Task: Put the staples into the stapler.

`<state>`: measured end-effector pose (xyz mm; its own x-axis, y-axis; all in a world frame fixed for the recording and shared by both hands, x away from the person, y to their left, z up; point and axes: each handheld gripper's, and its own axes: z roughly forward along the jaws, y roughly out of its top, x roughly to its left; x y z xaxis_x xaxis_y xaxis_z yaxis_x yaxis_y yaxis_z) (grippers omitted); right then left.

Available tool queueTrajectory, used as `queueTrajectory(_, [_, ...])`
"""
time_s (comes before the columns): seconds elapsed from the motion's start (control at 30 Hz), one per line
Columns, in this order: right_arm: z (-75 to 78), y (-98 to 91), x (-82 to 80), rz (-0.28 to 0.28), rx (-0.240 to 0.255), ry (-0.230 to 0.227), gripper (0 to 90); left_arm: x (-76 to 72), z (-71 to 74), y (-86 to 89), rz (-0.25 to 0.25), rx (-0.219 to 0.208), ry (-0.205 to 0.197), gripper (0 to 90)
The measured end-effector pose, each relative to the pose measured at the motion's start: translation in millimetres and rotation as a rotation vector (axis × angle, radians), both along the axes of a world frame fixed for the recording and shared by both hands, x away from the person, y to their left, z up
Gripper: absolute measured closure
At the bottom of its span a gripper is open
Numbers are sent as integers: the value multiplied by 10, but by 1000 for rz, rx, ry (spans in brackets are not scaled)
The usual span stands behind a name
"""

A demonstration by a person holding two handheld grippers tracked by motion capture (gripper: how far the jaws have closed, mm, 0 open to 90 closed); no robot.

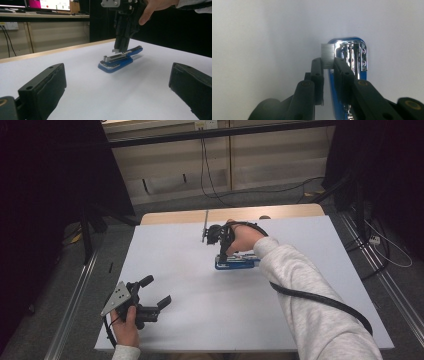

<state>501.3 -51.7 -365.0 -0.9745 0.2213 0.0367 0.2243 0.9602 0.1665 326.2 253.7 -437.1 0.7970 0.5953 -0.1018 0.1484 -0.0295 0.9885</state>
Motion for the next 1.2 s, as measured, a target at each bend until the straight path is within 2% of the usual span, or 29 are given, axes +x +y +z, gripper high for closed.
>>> queueTrajectory(0.4, [26, -23, 19, 6, 7, -16, 784, -5, 2, 4, 1, -5, 5, 12])
queueTrajectory(0.53, [30, -29, 33, -9, 6, -7, 784, 0, -2, 3, -2, -8, 4, 12])
queueTrajectory(1.2, [86, -114, 187, -30, 31, -31, 784, 11, -10, -11, -16, -6, 6, 12])
